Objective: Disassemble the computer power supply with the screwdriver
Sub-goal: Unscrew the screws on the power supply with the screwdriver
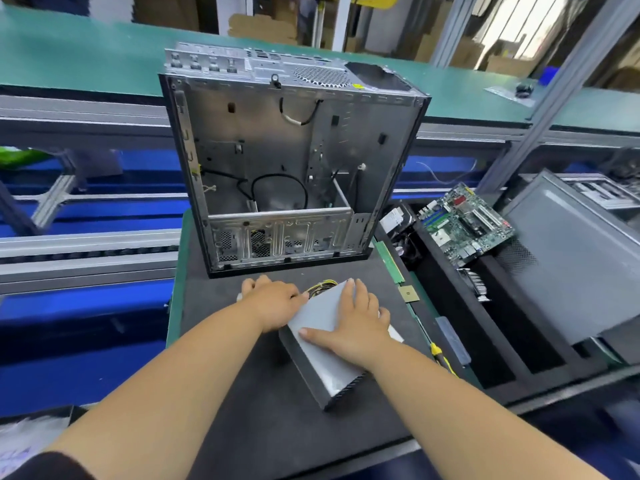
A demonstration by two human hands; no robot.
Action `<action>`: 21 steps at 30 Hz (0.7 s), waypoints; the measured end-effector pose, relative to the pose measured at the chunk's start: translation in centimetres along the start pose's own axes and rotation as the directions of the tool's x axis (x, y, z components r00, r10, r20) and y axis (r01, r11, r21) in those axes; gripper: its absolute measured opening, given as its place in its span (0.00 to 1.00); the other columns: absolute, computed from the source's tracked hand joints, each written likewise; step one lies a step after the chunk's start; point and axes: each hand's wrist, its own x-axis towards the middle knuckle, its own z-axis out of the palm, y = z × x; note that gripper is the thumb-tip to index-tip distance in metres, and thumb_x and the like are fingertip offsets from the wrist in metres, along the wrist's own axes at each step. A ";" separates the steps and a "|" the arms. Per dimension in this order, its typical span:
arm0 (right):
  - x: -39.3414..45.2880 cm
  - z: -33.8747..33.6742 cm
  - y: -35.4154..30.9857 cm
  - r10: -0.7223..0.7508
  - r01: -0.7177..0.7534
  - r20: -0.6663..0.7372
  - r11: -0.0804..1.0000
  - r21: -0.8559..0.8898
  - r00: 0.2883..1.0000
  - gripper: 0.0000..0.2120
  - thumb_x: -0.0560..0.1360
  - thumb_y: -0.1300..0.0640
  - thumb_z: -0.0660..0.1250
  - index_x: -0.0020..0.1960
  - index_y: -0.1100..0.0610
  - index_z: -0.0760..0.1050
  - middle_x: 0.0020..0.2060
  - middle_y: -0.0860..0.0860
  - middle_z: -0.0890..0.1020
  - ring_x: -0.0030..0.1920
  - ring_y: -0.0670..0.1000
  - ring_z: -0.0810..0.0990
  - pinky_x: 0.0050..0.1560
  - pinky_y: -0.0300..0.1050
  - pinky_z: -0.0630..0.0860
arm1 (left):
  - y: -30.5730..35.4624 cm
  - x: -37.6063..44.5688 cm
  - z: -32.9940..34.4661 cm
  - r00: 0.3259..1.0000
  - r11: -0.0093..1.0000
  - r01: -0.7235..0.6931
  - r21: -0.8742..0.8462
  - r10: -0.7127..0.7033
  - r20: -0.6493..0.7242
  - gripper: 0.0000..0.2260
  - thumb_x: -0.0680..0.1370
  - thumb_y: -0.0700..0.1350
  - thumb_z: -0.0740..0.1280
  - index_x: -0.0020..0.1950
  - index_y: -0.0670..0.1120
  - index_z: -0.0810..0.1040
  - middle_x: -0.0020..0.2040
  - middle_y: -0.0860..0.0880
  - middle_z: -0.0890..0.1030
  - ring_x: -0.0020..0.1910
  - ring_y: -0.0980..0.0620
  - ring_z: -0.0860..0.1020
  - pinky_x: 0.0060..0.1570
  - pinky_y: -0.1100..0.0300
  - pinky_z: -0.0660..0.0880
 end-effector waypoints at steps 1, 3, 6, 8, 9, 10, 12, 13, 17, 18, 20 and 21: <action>0.2 -0.4 0.4 -0.051 0.051 0.003 0.999 -0.016 0.999 0.64 0.63 0.18 0.57 0.80 0.56 0.34 0.80 0.52 0.39 0.79 0.55 0.42 0.74 0.60 0.46 | -0.2 -0.1 0.0 1.000 1.000 -0.003 0.014 0.003 -0.009 0.21 0.80 0.65 0.48 0.46 0.57 0.76 0.52 0.55 0.78 0.62 0.47 0.63 0.57 0.49 0.55; 0.8 -1.1 1.2 -0.147 0.147 0.023 0.989 -0.022 0.989 0.59 0.67 0.21 0.59 0.81 0.54 0.36 0.80 0.50 0.41 0.79 0.53 0.43 0.74 0.58 0.46 | -0.7 -0.4 -0.1 0.997 0.999 -0.023 0.042 0.026 -0.073 0.22 0.79 0.66 0.49 0.39 0.54 0.73 0.45 0.57 0.77 0.57 0.50 0.63 0.51 0.51 0.52; 1.7 -2.1 1.9 -0.271 0.271 0.039 0.962 0.009 0.962 0.51 0.72 0.28 0.61 0.81 0.51 0.40 0.80 0.47 0.44 0.79 0.50 0.45 0.75 0.54 0.46 | -1.7 -1.1 -0.5 0.989 0.994 -0.053 0.097 0.065 -0.133 0.18 0.78 0.65 0.57 0.37 0.53 0.70 0.40 0.56 0.75 0.55 0.50 0.66 0.60 0.50 0.54; 2.3 -2.6 2.2 -0.332 0.331 0.030 0.943 0.038 0.943 0.48 0.73 0.31 0.63 0.82 0.51 0.45 0.80 0.46 0.49 0.79 0.48 0.48 0.74 0.51 0.47 | -2.5 -1.7 -0.8 0.990 0.991 -0.078 0.109 0.090 -0.111 0.13 0.77 0.59 0.63 0.39 0.53 0.70 0.43 0.54 0.77 0.59 0.47 0.71 0.69 0.48 0.58; 2.5 -2.8 2.3 -0.354 0.352 0.026 0.934 0.062 0.935 0.47 0.72 0.30 0.63 0.81 0.51 0.48 0.80 0.46 0.52 0.78 0.47 0.50 0.73 0.49 0.47 | -2.8 -2.0 -0.9 0.991 0.993 -0.087 0.077 0.094 -0.095 0.10 0.77 0.56 0.65 0.40 0.52 0.70 0.45 0.52 0.78 0.61 0.45 0.72 0.68 0.48 0.61; 2.7 -3.1 2.3 -0.375 0.372 0.024 0.925 0.081 0.927 0.47 0.71 0.30 0.62 0.81 0.50 0.51 0.79 0.45 0.55 0.78 0.47 0.52 0.72 0.47 0.48 | -3.1 -2.2 -1.0 0.991 0.995 -0.093 0.032 0.096 -0.090 0.10 0.77 0.54 0.66 0.41 0.53 0.69 0.46 0.51 0.78 0.60 0.45 0.74 0.63 0.50 0.67; 3.2 -3.5 2.4 -0.417 0.413 0.022 0.906 0.089 0.909 0.45 0.68 0.30 0.59 0.79 0.49 0.55 0.77 0.45 0.59 0.77 0.47 0.56 0.73 0.47 0.49 | -3.7 -2.8 -1.0 0.988 0.995 -0.095 -0.028 0.091 -0.128 0.11 0.77 0.52 0.68 0.40 0.54 0.66 0.41 0.53 0.75 0.50 0.45 0.76 0.45 0.54 0.72; 3.5 -3.7 2.4 -0.438 0.435 0.025 0.897 0.082 0.899 0.44 0.69 0.31 0.60 0.79 0.49 0.56 0.77 0.45 0.60 0.77 0.48 0.57 0.73 0.47 0.50 | -3.9 -3.1 -1.0 0.983 0.996 -0.088 -0.033 0.082 -0.163 0.11 0.77 0.52 0.67 0.40 0.55 0.66 0.40 0.54 0.74 0.46 0.47 0.75 0.40 0.55 0.70; 4.6 -4.1 2.8 -0.535 0.533 0.040 0.844 0.050 0.844 0.37 0.74 0.37 0.68 0.77 0.49 0.59 0.75 0.44 0.63 0.75 0.48 0.61 0.73 0.49 0.54 | -4.3 -4.2 -1.2 0.965 0.998 -0.031 -0.050 0.017 -0.261 0.06 0.78 0.53 0.66 0.45 0.56 0.71 0.39 0.56 0.75 0.43 0.49 0.74 0.40 0.56 0.70; 4.8 -4.1 2.8 -0.557 0.556 0.045 0.830 0.044 0.829 0.36 0.74 0.37 0.68 0.76 0.49 0.60 0.75 0.44 0.64 0.75 0.48 0.61 0.73 0.49 0.54 | -4.3 -4.5 -1.3 0.962 0.997 -0.005 -0.071 -0.015 -0.271 0.05 0.78 0.54 0.66 0.47 0.55 0.72 0.40 0.55 0.76 0.44 0.49 0.74 0.41 0.56 0.71; 5.2 -4.3 2.6 -0.589 0.588 0.065 0.808 0.041 0.806 0.38 0.72 0.34 0.66 0.76 0.49 0.61 0.74 0.44 0.65 0.74 0.47 0.62 0.72 0.48 0.55 | -4.4 -5.1 -1.6 0.952 0.991 0.079 -0.109 -0.108 -0.287 0.08 0.79 0.56 0.65 0.47 0.53 0.74 0.40 0.53 0.78 0.44 0.48 0.76 0.41 0.56 0.71; 5.4 -4.4 2.3 -0.602 0.600 0.075 0.798 0.047 0.795 0.38 0.71 0.33 0.64 0.75 0.49 0.61 0.73 0.43 0.66 0.73 0.47 0.63 0.72 0.48 0.55 | -4.5 -5.5 -1.7 0.946 0.986 0.122 -0.115 -0.151 -0.288 0.09 0.79 0.57 0.64 0.46 0.52 0.74 0.39 0.53 0.77 0.44 0.48 0.76 0.39 0.56 0.70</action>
